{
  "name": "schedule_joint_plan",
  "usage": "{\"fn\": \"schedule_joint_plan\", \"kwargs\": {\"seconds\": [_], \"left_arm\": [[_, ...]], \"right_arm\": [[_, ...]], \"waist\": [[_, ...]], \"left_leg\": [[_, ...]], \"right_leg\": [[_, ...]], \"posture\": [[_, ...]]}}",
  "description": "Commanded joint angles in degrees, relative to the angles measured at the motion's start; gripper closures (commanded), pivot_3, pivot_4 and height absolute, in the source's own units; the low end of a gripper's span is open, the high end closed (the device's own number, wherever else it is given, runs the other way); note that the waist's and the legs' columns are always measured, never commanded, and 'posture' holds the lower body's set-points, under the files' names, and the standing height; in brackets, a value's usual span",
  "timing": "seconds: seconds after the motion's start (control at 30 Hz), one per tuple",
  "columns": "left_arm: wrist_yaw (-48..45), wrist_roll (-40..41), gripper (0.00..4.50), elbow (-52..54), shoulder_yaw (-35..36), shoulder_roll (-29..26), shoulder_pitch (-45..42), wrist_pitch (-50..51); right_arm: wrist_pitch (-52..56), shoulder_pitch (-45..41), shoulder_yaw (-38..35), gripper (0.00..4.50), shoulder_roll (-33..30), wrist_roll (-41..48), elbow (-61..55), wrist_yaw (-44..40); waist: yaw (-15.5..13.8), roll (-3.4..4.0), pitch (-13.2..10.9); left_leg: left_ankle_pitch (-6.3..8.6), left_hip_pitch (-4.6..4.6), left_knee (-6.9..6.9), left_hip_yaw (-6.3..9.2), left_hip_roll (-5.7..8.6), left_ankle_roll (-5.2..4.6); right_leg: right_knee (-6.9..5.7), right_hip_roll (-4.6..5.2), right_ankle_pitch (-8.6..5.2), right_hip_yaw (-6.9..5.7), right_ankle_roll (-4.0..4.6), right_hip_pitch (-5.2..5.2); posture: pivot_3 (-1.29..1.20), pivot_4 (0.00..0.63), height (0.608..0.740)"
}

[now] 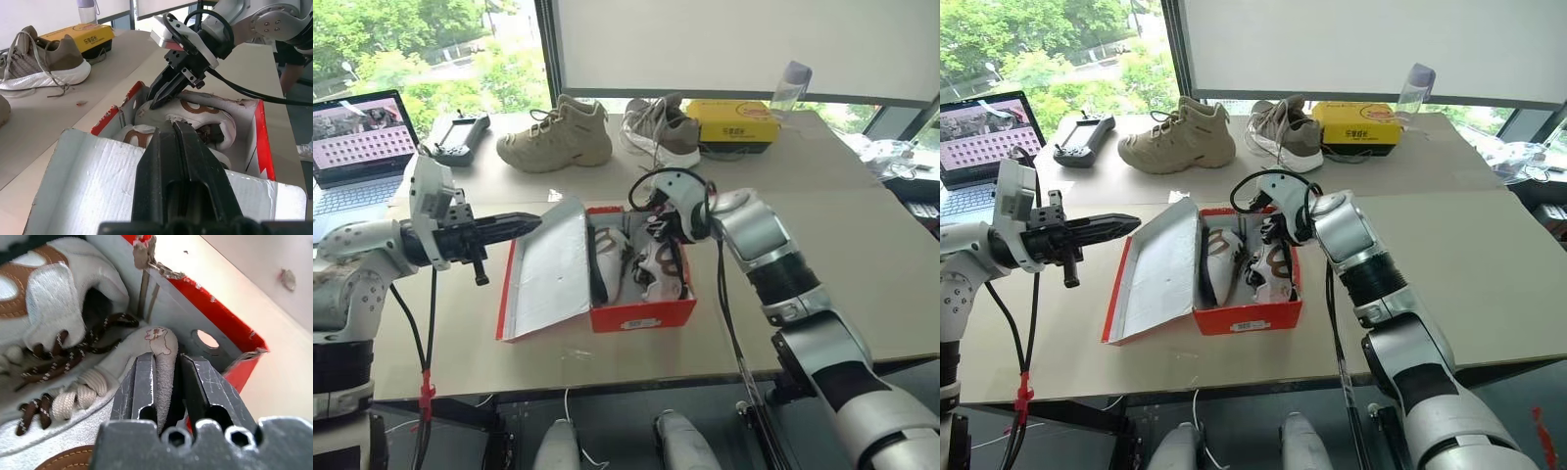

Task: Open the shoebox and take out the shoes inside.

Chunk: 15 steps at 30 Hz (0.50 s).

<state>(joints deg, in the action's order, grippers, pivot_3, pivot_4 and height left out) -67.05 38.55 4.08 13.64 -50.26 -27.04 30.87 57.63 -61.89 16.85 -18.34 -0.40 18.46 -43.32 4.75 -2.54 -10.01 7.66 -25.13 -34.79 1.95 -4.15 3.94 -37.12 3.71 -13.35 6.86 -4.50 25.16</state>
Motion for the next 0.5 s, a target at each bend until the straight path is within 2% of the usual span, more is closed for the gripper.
{"fn": "schedule_joint_plan", "kwargs": {"seconds": [0.03,0.33,0.5], "left_arm": [[-0.52,-0.13,4.50,0.30,0.56,-0.35,-1.47,-1.41],[-0.82,-0.48,4.50,-0.13,0.17,-0.13,-1.49,-1.82],[-0.91,-0.66,4.50,-0.57,-0.03,-0.12,-1.92,-1.86]], "right_arm": [[4.84,-2.39,-3.14,3.74,1.01,3.37,-3.07,0.20],[7.28,-4.02,-6.32,3.74,-0.67,5.20,-5.20,3.19],[5.81,-4.08,-5.18,3.74,-2.80,4.57,-5.60,3.84]], "waist": [[0.08,0.01,-0.01],[-0.50,0.02,-0.03],[-0.64,0.02,-0.03]], "left_leg": [[0.00,-0.02,0.02,0.00,0.00,0.00],[0.00,-0.15,0.00,0.00,0.00,0.00],[0.00,-0.15,0.02,0.00,0.00,0.00]], "right_leg": [[0.00,0.00,0.00,0.00,0.00,0.02],[0.01,0.00,0.00,-0.01,0.00,0.12],[0.01,0.00,0.00,-0.01,0.00,0.13]], "posture": [[0.00,0.150,0.712],[0.00,0.150,0.712],[0.00,0.150,0.712]]}}
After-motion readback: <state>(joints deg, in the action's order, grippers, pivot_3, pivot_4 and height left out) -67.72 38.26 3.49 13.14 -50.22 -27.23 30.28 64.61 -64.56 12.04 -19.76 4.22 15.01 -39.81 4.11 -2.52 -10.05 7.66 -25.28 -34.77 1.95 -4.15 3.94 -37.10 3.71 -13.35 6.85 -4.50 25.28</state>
